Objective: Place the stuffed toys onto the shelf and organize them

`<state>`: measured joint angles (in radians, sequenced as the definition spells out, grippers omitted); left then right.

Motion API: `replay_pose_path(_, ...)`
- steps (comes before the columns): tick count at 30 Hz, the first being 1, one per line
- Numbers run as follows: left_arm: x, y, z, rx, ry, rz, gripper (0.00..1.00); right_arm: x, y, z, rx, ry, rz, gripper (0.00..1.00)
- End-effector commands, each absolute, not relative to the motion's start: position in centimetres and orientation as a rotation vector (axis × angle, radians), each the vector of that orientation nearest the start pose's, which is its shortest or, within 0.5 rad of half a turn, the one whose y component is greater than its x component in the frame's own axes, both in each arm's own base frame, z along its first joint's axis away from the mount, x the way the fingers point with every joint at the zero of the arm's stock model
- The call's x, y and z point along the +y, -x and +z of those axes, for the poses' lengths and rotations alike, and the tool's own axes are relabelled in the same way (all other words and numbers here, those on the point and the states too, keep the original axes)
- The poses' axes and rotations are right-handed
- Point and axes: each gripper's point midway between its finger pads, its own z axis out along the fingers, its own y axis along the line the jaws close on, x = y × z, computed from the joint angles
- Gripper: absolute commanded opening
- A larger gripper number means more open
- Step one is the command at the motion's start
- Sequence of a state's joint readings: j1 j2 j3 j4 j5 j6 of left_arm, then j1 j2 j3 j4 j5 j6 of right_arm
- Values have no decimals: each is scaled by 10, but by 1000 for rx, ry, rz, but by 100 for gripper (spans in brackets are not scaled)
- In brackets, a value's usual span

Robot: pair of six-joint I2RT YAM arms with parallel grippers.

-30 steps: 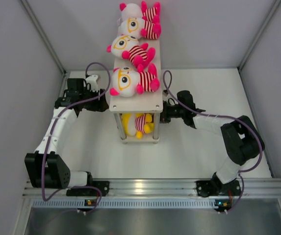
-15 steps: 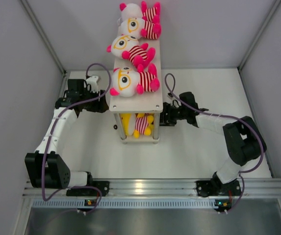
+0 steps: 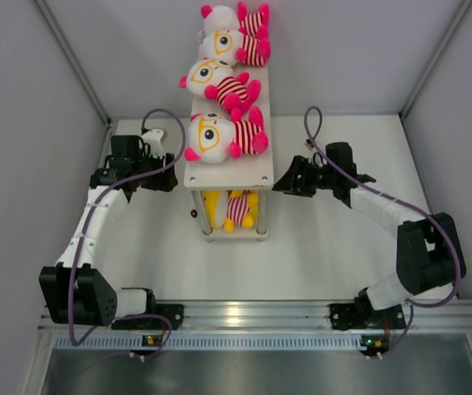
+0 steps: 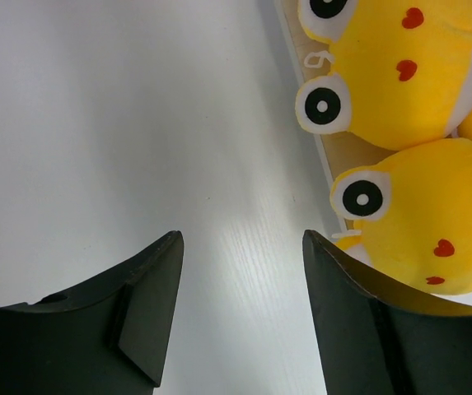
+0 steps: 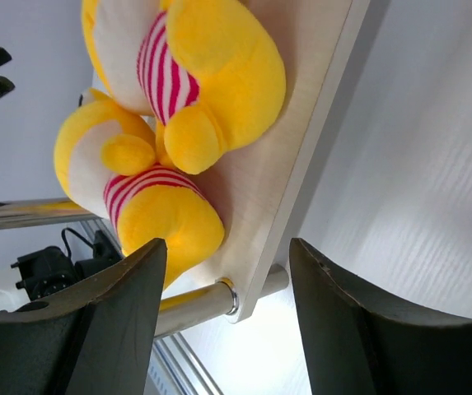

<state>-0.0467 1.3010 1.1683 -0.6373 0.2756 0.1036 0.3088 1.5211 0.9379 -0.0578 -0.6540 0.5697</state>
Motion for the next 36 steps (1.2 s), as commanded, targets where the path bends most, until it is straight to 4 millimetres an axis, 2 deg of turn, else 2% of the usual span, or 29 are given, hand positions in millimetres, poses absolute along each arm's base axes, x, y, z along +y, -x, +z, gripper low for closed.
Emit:
replay_pose_path(1, -47, -344, 206, 2264, -297, -204, 66, 217, -344, 191, 2194, 119, 1120, 62)
replay_pose_path(6, -35, -337, 196, 2288, -266, -132, 66, 170, -356, 193, 2197, -4, 944, 64)
replay_pose_path(9, -25, -335, 198, 2284, -243, -72, 67, 132, -366, 193, 2171, -144, 844, 64)
replay_pose_path(11, -16, -334, 196, 2287, -243, -19, 67, 98, -372, 194, 2132, -251, 731, 64)
replay_pose_path(13, -7, -329, 195, 2288, -236, 28, 68, 76, -374, 193, 2112, -301, 635, 64)
replay_pose_path(14, 0, -327, 195, 2288, -243, 76, 68, 54, -375, 196, 2085, -359, 546, 65)
replay_pose_path(17, 19, -316, 187, 2303, -244, 188, 69, 32, -374, 200, 2041, -411, 433, 67)
replay_pose_path(19, 29, -308, 178, 2330, -239, 258, 69, 25, -373, 200, 2019, -435, 405, 67)
replay_pose_path(20, 41, -305, 174, 2342, -208, 290, 69, 20, -374, 205, 1990, -449, 383, 66)
replay_pose_path(23, 49, -294, 164, 2361, -166, 277, 70, 7, -372, 209, 1949, -491, 325, 67)
replay_pose_path(24, 44, -291, 162, 2355, -168, 217, 70, 4, -371, 208, 1937, -505, 315, 67)
replay_pose_path(26, 52, -285, 160, 2354, -116, 194, 70, -1, -369, 215, 1891, -521, 298, 67)
replay_pose_path(27, 47, -283, 157, 2353, -120, 142, 70, -2, -369, 214, 1870, -530, 302, 67)
replay_pose_path(29, 47, -279, 154, 2354, -114, 121, 70, -2, -366, 220, 1830, -536, 313, 67)
replay_pose_path(36, 46, -269, 146, 2357, -102, 88, 70, -1, -361, 221, 1814, -527, 324, 67)
